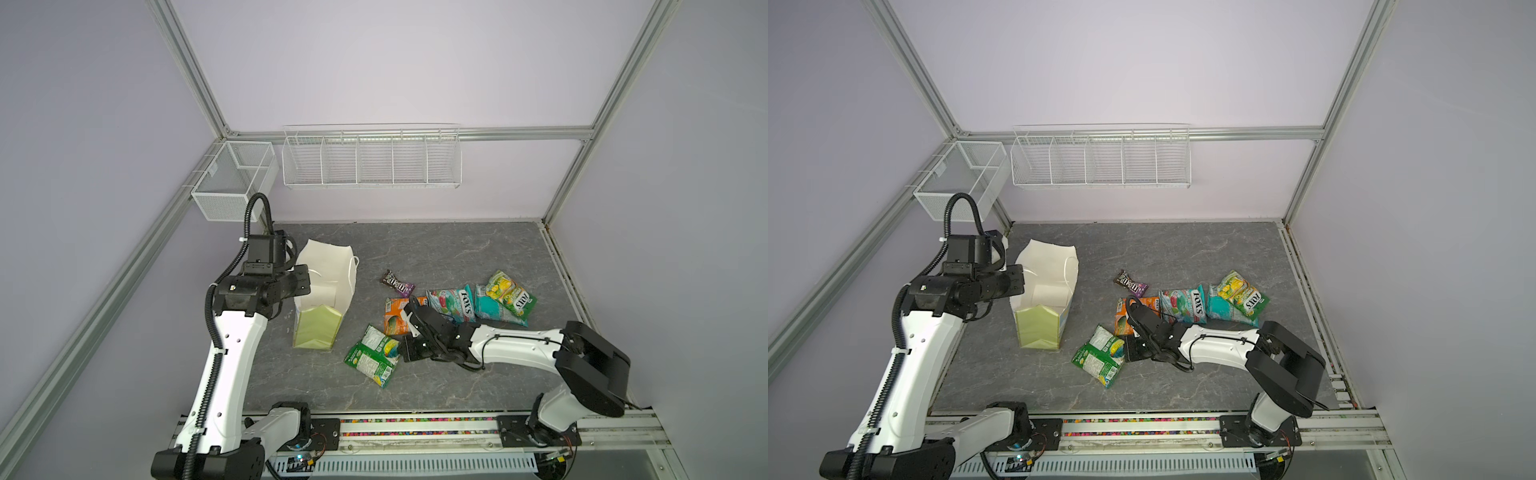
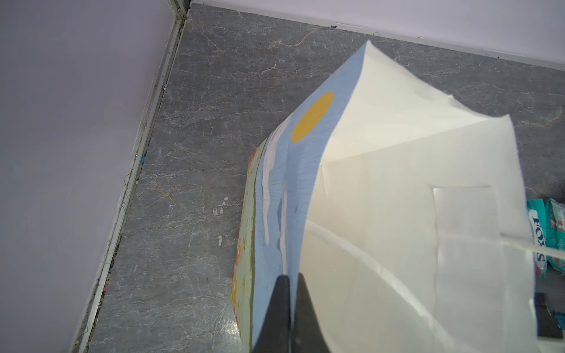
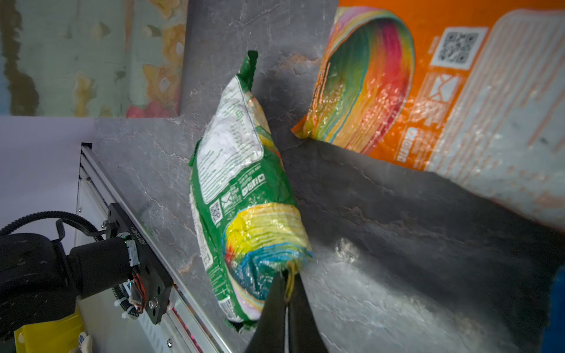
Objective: Place the snacks into the paper bag
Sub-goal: Pick up the snack at the center of the table.
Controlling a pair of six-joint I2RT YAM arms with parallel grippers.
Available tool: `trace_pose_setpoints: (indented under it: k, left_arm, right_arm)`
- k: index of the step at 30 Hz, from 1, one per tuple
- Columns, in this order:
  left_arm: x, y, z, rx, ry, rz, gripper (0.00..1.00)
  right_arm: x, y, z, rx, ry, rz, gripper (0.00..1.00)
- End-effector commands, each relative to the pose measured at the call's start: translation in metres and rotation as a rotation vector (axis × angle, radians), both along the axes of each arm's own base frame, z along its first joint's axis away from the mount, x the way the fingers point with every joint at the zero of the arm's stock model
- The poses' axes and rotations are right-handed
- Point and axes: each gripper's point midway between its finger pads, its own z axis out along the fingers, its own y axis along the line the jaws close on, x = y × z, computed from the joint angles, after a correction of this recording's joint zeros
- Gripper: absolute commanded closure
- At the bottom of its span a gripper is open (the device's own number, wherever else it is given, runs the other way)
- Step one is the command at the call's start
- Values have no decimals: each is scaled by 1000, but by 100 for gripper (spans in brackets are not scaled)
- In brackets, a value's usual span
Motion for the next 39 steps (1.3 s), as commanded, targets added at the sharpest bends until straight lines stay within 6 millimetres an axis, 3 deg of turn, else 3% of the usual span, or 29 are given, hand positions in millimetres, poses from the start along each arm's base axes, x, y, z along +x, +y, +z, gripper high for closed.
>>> trace_pose_setpoints:
  k: [1,10,12,15,29,39]
  left_arm:
    - [0,-6,8,-40,-32,-4,100]
    - [0,-7,13,-57,-49,3,100]
    - [0,-7,12,-57,-48,5,100]
    - [1,-7,10,-62,-47,9,100]
    - [1,-12,6,-140,-78,37,100]
    - [-1,-14,8,-164,-87,45,100]
  right_arm:
    - [-1,6,27,37,-63,34,93]
    - [-12,10,85,143,-216,130,93]
    - [-11,13,113,194,-262,135,94]
    - [-13,10,136,240,-304,143,93]
    - [-15,-14,196,265,-443,148,93]
    - [-13,-34,251,274,-568,131,93]
